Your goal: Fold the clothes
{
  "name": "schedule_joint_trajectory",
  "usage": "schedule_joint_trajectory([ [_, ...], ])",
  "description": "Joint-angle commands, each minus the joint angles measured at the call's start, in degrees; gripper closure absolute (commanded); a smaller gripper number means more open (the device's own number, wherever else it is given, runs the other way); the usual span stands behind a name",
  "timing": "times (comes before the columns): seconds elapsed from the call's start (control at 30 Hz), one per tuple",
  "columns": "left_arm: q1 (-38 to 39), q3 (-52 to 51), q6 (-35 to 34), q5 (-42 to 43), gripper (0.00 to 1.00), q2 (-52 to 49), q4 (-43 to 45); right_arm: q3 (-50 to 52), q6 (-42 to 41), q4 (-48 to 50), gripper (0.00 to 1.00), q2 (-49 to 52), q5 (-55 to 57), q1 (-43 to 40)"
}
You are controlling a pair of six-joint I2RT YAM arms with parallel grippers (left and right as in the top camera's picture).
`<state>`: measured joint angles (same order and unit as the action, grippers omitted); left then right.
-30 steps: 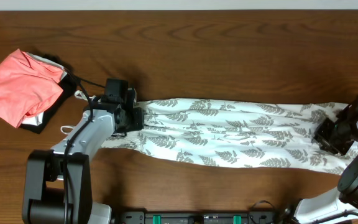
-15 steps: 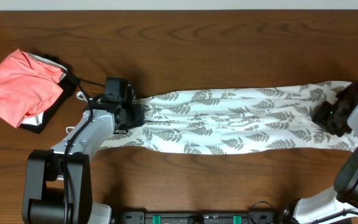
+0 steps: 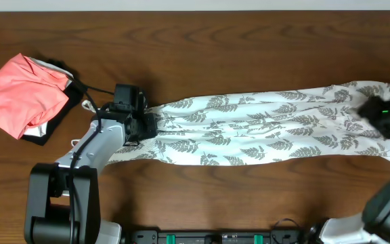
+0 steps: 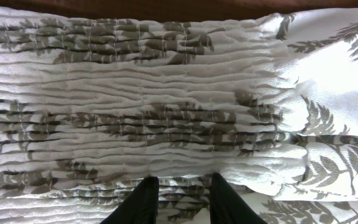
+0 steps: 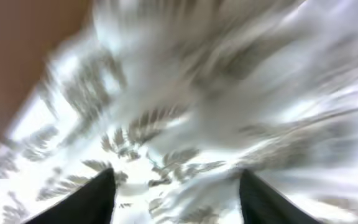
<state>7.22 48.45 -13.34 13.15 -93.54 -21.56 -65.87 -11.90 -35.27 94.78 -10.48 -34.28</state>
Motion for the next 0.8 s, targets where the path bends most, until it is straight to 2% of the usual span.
schedule_joint_trajectory([
  [0.0, 0.0, -0.2, -0.3, -0.7, 0.71, -0.8, -0.2, -2.8, -0.3, -0.7, 0.30, -6.8, -1.3, -4.7],
  [0.2, 0.0, -0.2, -0.3, -0.7, 0.67, -0.8, -0.2, -2.1, -0.3, -2.4, 0.34, -7.6, -1.3, -10.7],
  [0.63, 0.0, -0.2, -0.3, -0.7, 0.66, -0.8, -1.7, -1.2, 0.3, 3.9, 0.38, 10.5, -2.1, -11.8],
  [0.77, 0.0, -0.2, -0.3, -0.7, 0.66, -0.8, -1.7, -1.2, 0.3, 5.7, 0.47, 11.8, -2.2, -11.8],
])
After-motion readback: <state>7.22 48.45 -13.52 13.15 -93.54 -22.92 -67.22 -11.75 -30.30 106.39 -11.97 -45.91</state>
